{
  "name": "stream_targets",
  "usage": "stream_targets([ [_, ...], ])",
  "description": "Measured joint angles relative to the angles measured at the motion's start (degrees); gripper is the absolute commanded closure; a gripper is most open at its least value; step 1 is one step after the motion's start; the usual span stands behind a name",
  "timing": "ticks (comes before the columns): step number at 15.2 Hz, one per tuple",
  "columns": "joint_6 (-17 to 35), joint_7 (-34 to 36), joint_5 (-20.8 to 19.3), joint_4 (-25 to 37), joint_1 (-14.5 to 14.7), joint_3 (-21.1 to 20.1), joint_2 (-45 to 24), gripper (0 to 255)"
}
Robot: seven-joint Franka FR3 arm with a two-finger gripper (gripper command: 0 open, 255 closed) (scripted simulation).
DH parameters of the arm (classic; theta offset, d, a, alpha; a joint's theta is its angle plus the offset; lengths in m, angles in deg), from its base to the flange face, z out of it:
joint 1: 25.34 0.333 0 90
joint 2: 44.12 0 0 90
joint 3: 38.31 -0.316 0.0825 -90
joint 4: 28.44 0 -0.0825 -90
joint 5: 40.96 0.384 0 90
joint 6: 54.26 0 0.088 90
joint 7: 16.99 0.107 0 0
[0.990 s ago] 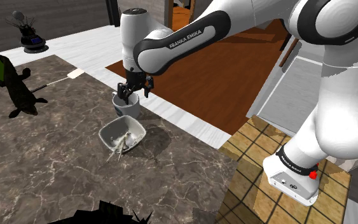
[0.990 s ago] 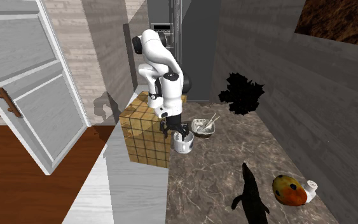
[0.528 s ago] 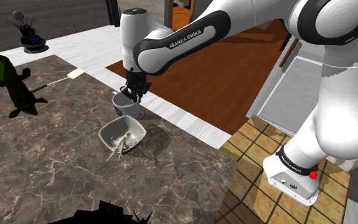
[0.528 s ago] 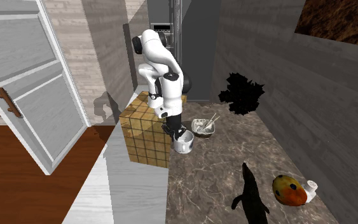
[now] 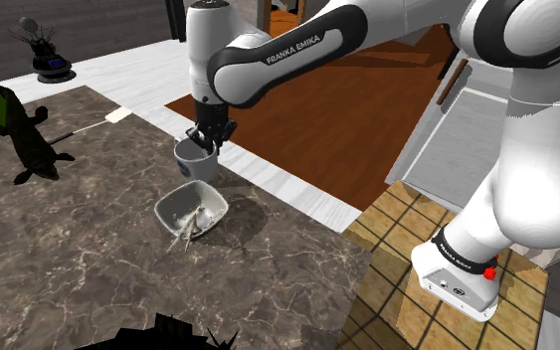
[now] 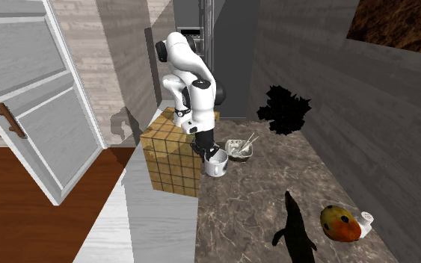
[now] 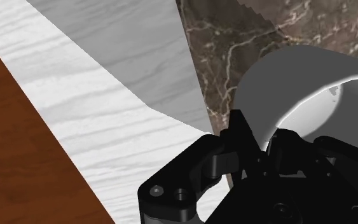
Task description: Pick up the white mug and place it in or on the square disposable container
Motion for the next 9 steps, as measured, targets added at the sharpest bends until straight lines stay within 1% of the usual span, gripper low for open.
stream_targets([
  [9,-5.73,-0.9,1.01,3.68,-0.37,-0.44,2.16,255],
])
